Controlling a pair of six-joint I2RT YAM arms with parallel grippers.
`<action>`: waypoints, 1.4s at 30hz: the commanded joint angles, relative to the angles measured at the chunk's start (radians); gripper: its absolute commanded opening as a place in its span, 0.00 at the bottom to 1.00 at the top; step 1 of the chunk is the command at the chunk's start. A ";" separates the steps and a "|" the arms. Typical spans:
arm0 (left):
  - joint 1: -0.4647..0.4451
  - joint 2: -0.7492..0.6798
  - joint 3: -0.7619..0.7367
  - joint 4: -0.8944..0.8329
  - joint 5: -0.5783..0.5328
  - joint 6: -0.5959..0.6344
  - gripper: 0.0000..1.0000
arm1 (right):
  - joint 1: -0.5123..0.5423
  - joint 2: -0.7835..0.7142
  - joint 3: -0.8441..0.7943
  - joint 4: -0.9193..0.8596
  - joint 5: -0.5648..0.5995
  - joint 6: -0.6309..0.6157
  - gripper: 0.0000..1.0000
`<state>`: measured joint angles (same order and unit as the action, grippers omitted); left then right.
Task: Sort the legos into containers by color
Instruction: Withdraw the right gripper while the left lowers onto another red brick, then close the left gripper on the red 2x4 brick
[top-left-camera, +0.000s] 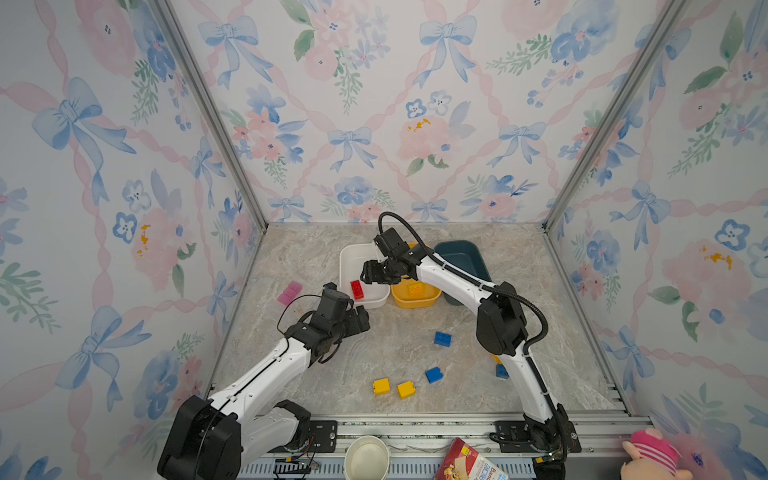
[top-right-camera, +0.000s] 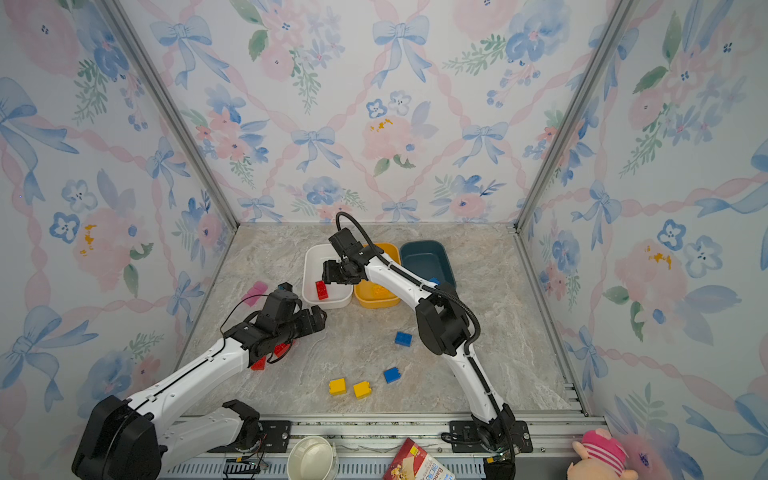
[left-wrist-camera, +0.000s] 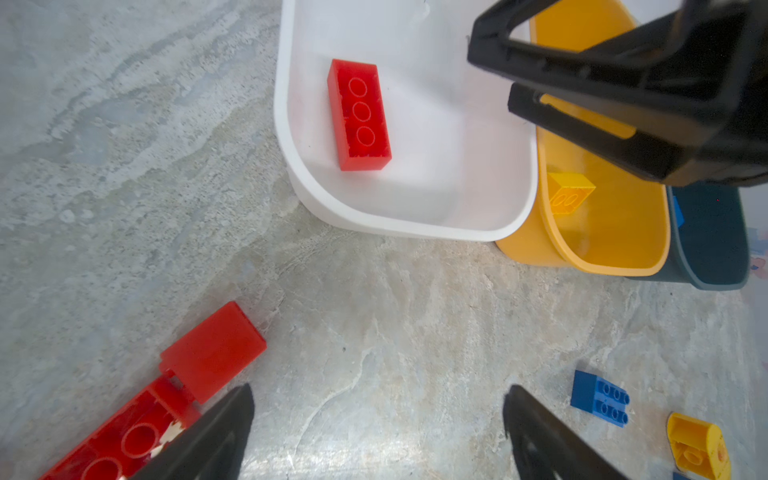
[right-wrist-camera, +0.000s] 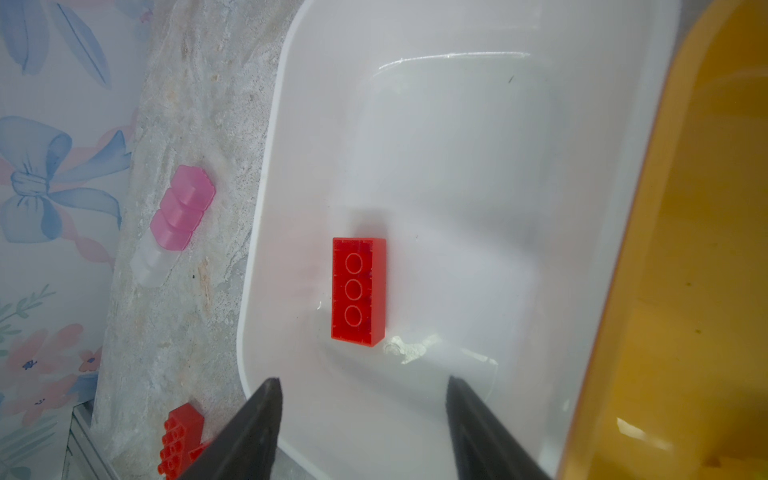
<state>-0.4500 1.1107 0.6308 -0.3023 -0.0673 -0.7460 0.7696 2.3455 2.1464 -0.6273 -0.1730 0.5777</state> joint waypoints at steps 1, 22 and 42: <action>0.007 0.034 0.044 -0.075 -0.047 -0.004 0.95 | 0.012 -0.084 -0.006 -0.030 -0.008 -0.029 0.67; 0.198 0.203 0.142 -0.208 -0.074 0.173 0.98 | -0.021 -0.639 -0.618 0.010 0.033 0.015 0.84; 0.211 0.273 0.060 -0.209 0.029 0.186 0.94 | -0.049 -0.734 -0.656 -0.022 0.062 0.023 0.88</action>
<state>-0.2306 1.3857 0.6994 -0.5011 -0.0677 -0.5682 0.7273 1.6360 1.5024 -0.6281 -0.1230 0.5880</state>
